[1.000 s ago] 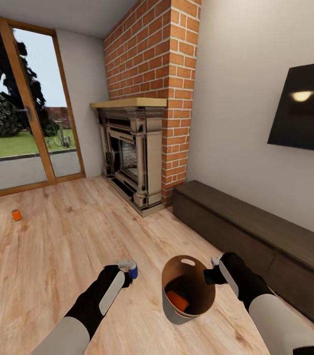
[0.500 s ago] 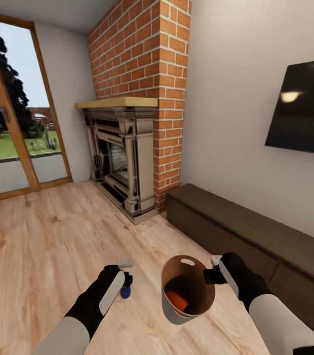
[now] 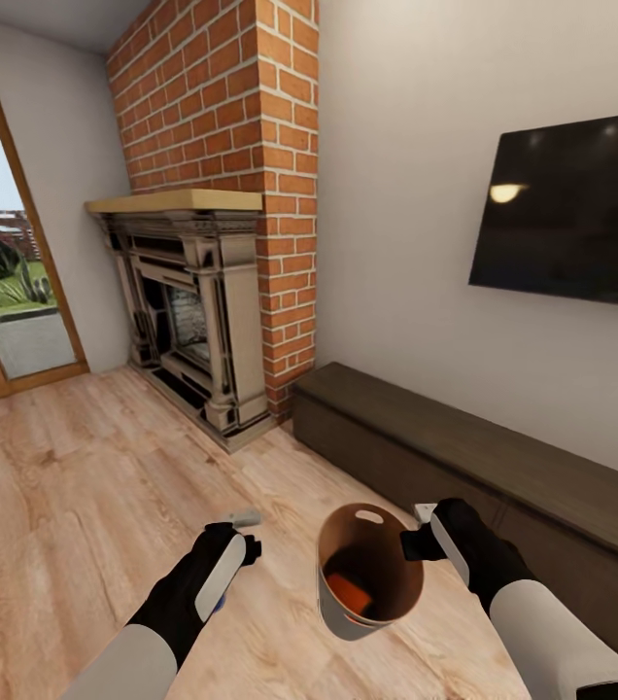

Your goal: Put the three can of soda from the living room inside the tash can in the kitchen.

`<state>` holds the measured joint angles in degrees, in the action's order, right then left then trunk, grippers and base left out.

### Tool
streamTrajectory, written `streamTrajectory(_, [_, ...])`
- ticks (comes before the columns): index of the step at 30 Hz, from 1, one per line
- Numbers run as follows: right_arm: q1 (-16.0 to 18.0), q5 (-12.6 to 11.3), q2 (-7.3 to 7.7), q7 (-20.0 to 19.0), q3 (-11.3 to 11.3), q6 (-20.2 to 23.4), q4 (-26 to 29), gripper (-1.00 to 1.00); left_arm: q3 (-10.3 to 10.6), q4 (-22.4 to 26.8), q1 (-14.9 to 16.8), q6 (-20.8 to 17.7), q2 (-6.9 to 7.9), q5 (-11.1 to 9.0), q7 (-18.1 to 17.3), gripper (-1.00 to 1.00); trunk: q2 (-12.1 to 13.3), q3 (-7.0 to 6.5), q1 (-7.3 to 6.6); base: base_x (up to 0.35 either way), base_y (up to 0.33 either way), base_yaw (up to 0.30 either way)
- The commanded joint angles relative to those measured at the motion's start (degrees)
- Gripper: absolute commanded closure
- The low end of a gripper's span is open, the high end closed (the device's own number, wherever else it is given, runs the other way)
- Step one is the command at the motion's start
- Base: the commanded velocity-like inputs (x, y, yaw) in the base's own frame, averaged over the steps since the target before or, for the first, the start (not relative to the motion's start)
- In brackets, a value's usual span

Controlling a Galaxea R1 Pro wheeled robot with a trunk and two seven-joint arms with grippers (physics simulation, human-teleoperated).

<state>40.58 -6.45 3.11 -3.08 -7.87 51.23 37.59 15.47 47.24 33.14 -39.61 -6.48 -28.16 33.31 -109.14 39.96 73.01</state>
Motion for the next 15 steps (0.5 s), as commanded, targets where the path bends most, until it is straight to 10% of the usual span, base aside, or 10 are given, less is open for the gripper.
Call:
streamTrajectory(1, [0.03, -1.41, -0.01, -0.25, 0.05, 0.01, 0.03, 1.0, 0.0, -0.01, 0.0, 0.02, 0.01, 0.0, 0.0, -1.0, 0.0, -0.01, 0.0, 0.004, 0.101, -0.283])
streamTrajectory(15, [0.03, -1.37, -0.03, -0.21, -0.02, 0.01, 0.03, 1.0, 0.0, -0.04, 0.0, 0.09, 0.07, -0.05, 0.0, -1.0, 0.0, -0.01, 0.0, 0.001, 0.236, -0.228])
